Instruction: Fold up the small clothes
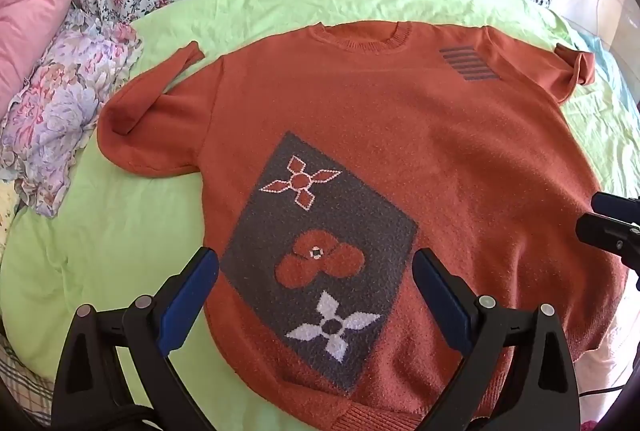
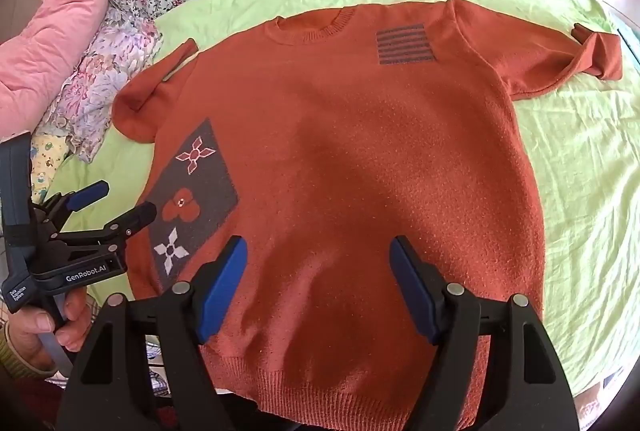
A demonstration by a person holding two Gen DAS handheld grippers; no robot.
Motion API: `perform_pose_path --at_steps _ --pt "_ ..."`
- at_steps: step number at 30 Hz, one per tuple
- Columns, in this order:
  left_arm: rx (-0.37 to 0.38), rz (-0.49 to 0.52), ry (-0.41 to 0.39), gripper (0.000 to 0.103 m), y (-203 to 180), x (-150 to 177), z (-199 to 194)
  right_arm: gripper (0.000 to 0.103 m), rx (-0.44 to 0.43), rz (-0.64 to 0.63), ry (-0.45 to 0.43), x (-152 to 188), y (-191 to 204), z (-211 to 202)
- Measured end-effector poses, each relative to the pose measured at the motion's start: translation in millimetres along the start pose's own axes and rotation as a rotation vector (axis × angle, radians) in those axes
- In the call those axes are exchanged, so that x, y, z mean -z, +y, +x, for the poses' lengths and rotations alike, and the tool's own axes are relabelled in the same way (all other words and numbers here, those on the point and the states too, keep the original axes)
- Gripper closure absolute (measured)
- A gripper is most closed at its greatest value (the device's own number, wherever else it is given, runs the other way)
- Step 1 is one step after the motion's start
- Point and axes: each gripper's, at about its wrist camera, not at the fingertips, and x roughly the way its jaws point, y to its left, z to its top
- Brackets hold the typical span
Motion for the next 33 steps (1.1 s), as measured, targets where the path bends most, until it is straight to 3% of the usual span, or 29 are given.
perform_pose_path --at_steps 33 --pt "-0.021 0.026 -0.002 0.005 -5 -7 9 0.029 0.001 0.034 -0.006 -7 -12 1"
